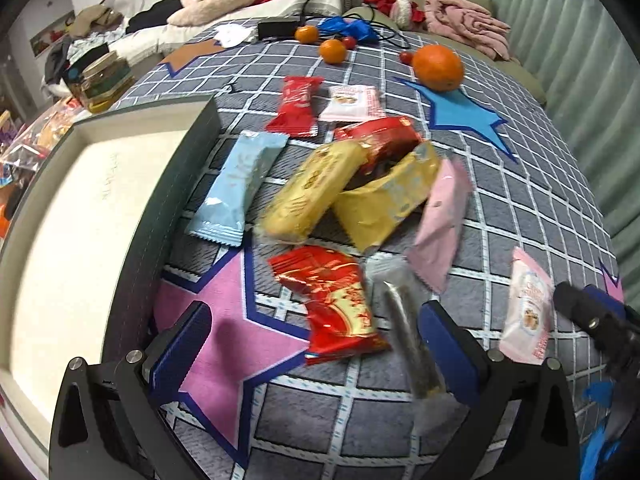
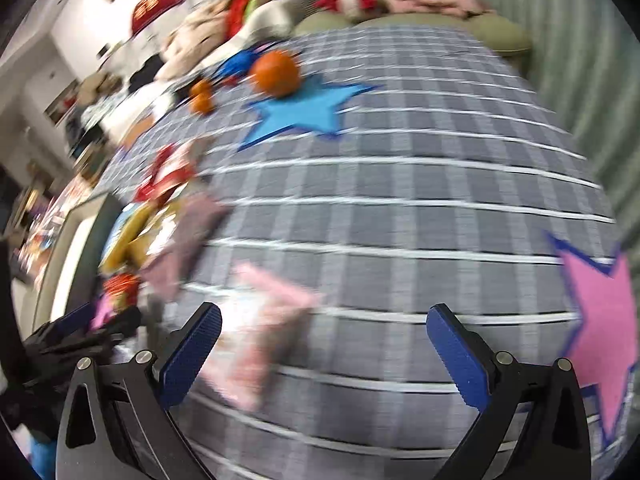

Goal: Organize snacks
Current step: 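Grasp the red snack packet with the left tool while the right tool grasps the pink Crispy Cranberry packet, then carry the red packet with the left tool while the right tool carries the Crispy Cranberry packet to the box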

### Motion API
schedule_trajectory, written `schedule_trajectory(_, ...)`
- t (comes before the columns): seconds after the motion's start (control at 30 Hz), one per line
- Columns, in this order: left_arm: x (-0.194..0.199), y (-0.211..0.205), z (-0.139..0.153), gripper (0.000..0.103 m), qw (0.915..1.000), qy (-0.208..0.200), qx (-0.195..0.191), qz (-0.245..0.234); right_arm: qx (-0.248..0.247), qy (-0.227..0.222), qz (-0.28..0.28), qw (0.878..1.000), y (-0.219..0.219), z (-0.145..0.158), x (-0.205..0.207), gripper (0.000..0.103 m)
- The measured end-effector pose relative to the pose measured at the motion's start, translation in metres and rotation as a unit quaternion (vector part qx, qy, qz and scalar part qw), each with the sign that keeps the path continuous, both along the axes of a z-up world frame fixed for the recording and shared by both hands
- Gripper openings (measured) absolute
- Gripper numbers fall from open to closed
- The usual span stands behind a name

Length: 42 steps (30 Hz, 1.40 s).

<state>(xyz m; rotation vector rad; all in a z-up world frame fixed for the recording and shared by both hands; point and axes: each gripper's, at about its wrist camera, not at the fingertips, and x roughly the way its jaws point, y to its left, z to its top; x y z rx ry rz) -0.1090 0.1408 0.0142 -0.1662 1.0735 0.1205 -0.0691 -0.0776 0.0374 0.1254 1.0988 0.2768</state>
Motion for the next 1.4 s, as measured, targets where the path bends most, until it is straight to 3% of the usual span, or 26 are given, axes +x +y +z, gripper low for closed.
schedule_trajectory(0.1, 0.004, 0.006, -0.003, 0.103, 0.9997, 0.005, -0.024, 0.007, -0.032, 0.019, -0.002, 0.999, 0.025, -0.013, 0.008, 0.103)
schedule_trajectory(0.23, 0.014, -0.005, -0.009, 0.103, 0.9992, 0.02, 0.034, -0.004, -0.092, 0.016, -0.006, 0.996, 0.037, -0.022, 0.01, 0.103)
schedule_trajectory(0.3, 0.012, -0.007, -0.011, 0.103, 0.9994, 0.002, 0.034, -0.003, -0.125, 0.008, -0.004, 0.992, 0.041, -0.027, 0.011, 0.103)
schedule_trajectory(0.5, 0.011, -0.005, -0.012, 0.103, 0.9994, 0.0, 0.033, -0.006, -0.118, -0.015, -0.002, 0.993, 0.016, -0.026, -0.002, 0.103)
schedule_trajectory(0.63, 0.013, -0.005, -0.01, 0.101, 0.9993, 0.016, 0.03, -0.017, -0.118, 0.0, 0.003, 0.993, 0.017, -0.025, 0.001, 0.103)
schedule_trajectory(0.67, 0.011, -0.006, -0.007, 0.099, 0.9992, 0.016, 0.03, -0.021, -0.117, 0.003, 0.005, 0.993, 0.017, -0.024, 0.0, 0.103)
schedule_trajectory(0.73, 0.004, -0.008, -0.001, 0.074, 0.9989, 0.003, 0.032, -0.035, -0.121, -0.004, 0.018, 0.993, 0.018, -0.02, -0.009, 0.099)
schedule_trajectory(0.77, 0.002, -0.009, 0.001, 0.065, 0.9987, -0.001, 0.03, -0.04, -0.12, -0.012, 0.025, 0.992, 0.02, -0.018, -0.012, 0.088)
schedule_trajectory(0.8, -0.001, -0.009, 0.003, 0.043, 0.9985, -0.005, 0.025, -0.048, -0.119, -0.02, 0.033, 0.992, 0.021, -0.014, -0.015, 0.068)
schedule_trajectory(0.83, -0.003, -0.008, 0.004, 0.038, 0.9985, -0.003, 0.017, -0.052, -0.117, -0.025, 0.041, 0.992, 0.022, -0.011, -0.018, 0.053)
schedule_trajectory(0.87, -0.005, -0.006, 0.005, 0.036, 0.9986, -0.002, 0.006, -0.053, -0.116, -0.025, 0.046, 0.992, 0.022, -0.009, -0.019, 0.042)
schedule_trajectory(0.93, -0.013, -0.001, 0.008, 0.033, 0.9984, -0.003, -0.019, -0.053, -0.09, -0.02, 0.052, 0.994, 0.019, -0.008, -0.021, 0.042)
schedule_trajectory(1.1, -0.034, -0.003, 0.024, 0.033, 0.9964, -0.034, -0.022, -0.074, -0.044, -0.013, 0.043, 0.998, 0.005, -0.005, -0.035, 0.042)
schedule_trajectory(1.4, -0.044, -0.005, 0.057, 0.033, 0.9929, -0.071, -0.032, -0.09, -0.017, -0.013, 0.022, 1.0, -0.01, 0.003, -0.051, 0.042)
